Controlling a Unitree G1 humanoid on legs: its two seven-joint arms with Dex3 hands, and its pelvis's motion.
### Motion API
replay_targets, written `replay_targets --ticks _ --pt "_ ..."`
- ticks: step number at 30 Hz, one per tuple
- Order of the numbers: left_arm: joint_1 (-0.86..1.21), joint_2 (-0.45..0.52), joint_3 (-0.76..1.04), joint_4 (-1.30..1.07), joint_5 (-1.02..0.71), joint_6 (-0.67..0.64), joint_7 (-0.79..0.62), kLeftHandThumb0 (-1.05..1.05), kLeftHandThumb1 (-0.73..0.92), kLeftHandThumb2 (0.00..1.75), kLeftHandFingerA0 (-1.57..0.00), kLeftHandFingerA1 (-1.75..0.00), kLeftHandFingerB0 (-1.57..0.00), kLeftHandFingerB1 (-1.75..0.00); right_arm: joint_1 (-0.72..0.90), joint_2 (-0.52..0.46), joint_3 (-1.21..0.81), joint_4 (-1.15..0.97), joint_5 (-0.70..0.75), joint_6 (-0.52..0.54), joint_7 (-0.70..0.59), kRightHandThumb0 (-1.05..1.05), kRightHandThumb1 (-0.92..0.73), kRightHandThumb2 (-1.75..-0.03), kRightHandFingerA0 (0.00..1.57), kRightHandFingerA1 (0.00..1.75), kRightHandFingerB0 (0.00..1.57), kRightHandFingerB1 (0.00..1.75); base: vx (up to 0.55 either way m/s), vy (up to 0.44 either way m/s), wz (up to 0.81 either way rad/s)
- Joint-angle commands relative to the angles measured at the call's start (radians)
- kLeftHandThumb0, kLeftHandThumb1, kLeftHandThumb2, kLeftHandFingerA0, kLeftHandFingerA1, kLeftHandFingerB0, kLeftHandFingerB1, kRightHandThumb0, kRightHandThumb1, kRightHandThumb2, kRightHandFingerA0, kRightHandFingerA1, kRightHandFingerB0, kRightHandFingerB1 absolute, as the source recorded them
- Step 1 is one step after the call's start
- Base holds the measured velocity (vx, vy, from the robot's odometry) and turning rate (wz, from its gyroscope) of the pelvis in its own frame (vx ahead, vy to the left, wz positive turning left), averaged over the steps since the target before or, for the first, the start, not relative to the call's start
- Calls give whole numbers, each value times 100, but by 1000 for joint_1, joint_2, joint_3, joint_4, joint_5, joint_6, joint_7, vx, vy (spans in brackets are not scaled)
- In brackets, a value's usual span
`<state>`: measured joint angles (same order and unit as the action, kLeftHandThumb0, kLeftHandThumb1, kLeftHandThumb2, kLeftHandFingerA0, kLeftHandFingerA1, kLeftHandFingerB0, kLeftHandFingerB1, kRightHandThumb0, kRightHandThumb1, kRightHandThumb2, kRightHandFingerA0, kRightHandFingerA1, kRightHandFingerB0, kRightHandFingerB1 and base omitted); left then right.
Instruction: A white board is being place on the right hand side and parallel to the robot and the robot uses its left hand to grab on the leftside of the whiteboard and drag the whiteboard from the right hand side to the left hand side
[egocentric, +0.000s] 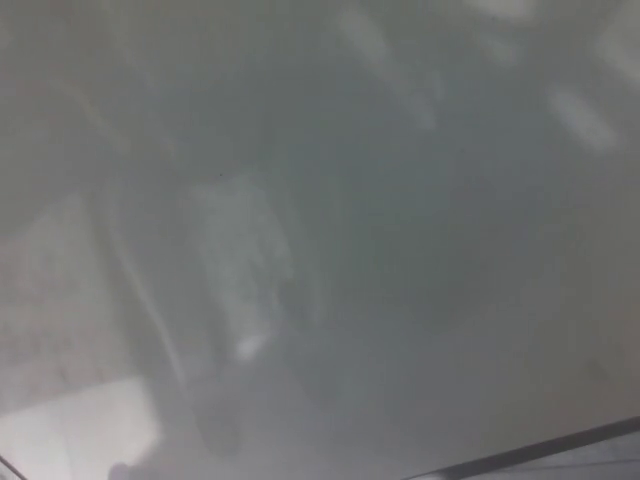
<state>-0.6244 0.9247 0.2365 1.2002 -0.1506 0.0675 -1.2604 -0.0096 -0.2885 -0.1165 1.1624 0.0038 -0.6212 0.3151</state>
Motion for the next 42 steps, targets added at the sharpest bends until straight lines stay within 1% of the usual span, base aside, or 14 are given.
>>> replay_targets --ticks 1,16,18,19,20,22,23,26,27,28,29,38,40,42 --pt "99 -44 78 -75 -67 27 109 -37 55 56 0 0 0 0 0 -8 -4 9 3 1 6 -70 -72 -74 72 112 52 81 0 0 0" --pt "571 -313 374 -373 -191 -55 358 -52 71 61 0 0 0 0 4 -11 -1 4 -1 -2 6 -70 -72 -74 71 112 51 81 0 0 0" --pt "688 -389 415 -403 -226 -18 377 -67 46 75 0 -2 0 -3 10 -7 0 9 -3 -16 3 -68 -71 -76 71 111 49 81 0 0 0" --pt "725 -419 422 -432 -240 4 371 -67 46 75 0 -2 0 -3 9 -9 0 12 -4 -18 3 -68 -71 -76 71 111 49 81 0 0 0" --pt "751 -444 422 -434 -242 -15 361 -50 73 61 0 0 0 0 10 -10 0 14 -3 -16 5 -69 -71 -76 71 111 51 83 0 0 0" --pt "787 -476 411 -414 -223 -87 352 -50 77 62 0 0 0 0 9 -6 -5 14 5 0 9 -69 -70 -76 71 112 52 83 0 0 0" --pt "806 -497 413 -395 -229 -96 346 -51 68 82 0 0 0 0 9 0 -10 13 14 8 19 -67 -70 -77 70 113 52 83 0 0 0" --pt "812 -502 412 -402 -234 -97 349 -51 68 82 0 0 0 0 10 1 -12 13 14 9 22 -67 -70 -77 70 113 52 83 0 0 2" --pt "881 -558 390 -384 -209 -165 345 -47 76 63 0 -3 0 0 12 9 -12 15 15 7 20 -67 -68 -77 75 112 53 83 0 0 8" --pt "911 -582 380 -376 -198 -195 343 -47 76 63 0 -3 0 0 13 12 -13 16 15 7 20 -67 -68 -77 75 112 53 83 0 0 0" --pt "948 -599 334 -450 -152 -192 391 -58 51 79 0 -14 0 -6 10 0 -9 19 2 -7 6 -68 -70 -76 72 110 52 82 0 0 -8" --pt "1010 -628 226 -521 -62 -181 614 -52 61 80 0 -13 0 -1 15 8 -11 15 10 3 18 -66 -70 -77 71 111 52 82 0 0 0" --pt "955 -596 182 -391 -7 -176 687 -49 44 78 0 -22 0 -17 18 8 3 23 -13 -5 -12 -68 -71 -77 72 107 51 79 0 0 0" --pt "935 -581 157 -339 6 -181 702 -47 61 74 -4 -21 0 -2 22 10 2 24 -8 -5 -9 -67 -71 -76 73 109 52 80 0 0 0"
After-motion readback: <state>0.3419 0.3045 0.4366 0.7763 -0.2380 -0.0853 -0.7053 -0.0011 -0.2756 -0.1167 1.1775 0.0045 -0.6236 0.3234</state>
